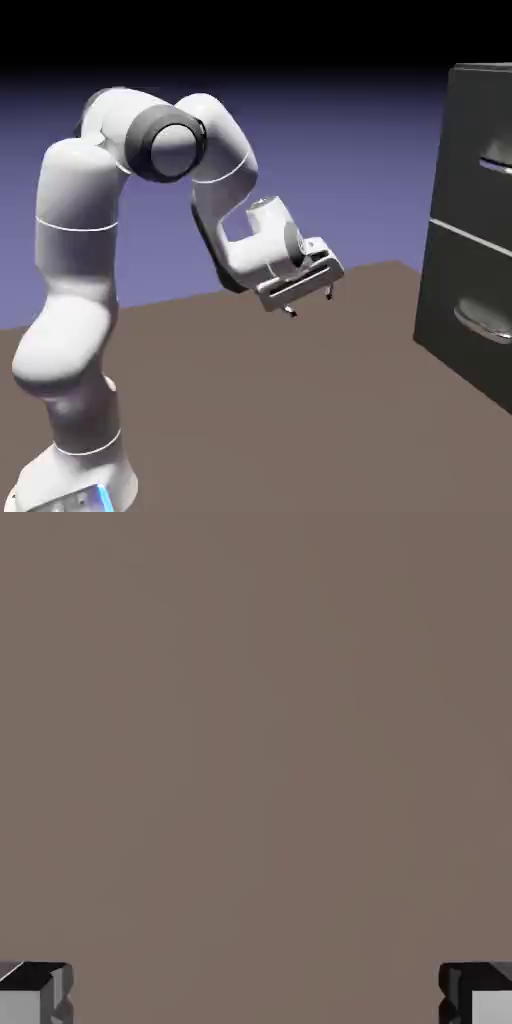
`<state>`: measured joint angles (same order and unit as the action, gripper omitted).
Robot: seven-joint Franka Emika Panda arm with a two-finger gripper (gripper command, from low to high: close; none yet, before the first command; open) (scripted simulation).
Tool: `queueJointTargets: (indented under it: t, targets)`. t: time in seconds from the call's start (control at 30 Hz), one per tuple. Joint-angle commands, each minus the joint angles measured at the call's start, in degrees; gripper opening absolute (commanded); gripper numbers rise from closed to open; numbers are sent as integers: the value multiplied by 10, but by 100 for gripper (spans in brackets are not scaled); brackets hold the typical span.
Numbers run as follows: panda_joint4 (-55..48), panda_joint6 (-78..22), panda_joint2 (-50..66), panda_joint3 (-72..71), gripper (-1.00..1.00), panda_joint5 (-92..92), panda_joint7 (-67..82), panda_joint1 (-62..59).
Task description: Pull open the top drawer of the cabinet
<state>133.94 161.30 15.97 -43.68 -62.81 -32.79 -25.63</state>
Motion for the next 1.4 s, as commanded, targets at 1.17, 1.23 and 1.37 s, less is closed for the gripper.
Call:
queueJointTargets:
  t: [1.17, 1.23, 1.37]
  targets:
    - [-385, -181, 692, -621, 0, -893, 137, -374]
    - [-406, -174, 691, -620, 0, -892, 143, -361]
    - [-489, -145, 690, -613, 0, -886, 166, -307]
